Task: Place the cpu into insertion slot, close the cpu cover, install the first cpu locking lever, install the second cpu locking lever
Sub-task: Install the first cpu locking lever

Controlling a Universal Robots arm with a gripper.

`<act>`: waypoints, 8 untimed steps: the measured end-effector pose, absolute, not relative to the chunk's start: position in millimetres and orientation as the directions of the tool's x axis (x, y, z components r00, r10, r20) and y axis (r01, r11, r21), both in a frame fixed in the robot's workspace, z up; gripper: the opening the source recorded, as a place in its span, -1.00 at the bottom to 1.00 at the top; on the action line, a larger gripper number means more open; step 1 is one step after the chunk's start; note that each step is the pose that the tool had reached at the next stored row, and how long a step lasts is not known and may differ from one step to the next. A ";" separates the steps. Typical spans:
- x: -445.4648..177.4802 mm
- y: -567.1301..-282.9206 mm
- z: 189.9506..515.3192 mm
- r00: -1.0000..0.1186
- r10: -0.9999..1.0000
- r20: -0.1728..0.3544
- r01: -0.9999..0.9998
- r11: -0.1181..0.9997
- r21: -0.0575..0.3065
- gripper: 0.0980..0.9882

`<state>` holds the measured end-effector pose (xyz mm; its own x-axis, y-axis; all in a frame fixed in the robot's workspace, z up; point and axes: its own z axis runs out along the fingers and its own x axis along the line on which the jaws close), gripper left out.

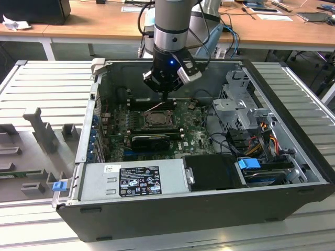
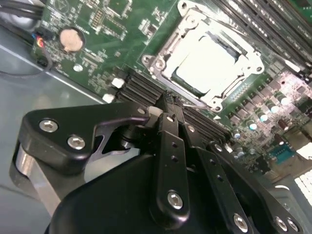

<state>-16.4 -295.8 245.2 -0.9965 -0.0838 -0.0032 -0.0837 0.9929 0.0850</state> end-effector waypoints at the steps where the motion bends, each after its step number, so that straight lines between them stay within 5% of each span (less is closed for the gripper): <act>1: -19.4 -296.4 244.7 -0.996 -0.084 -0.004 -0.084 0.992 0.091 -0.98; 3: -24.6 -297.4 243.4 -0.996 -0.084 -0.007 -0.085 0.988 0.130 -0.98; 8: -26.0 -298.2 235.5 -0.996 -0.084 -0.008 -0.084 0.986 0.145 -0.98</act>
<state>-26.0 -298.2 235.5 -0.9964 -0.0841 -0.0082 -0.0844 0.9859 0.1447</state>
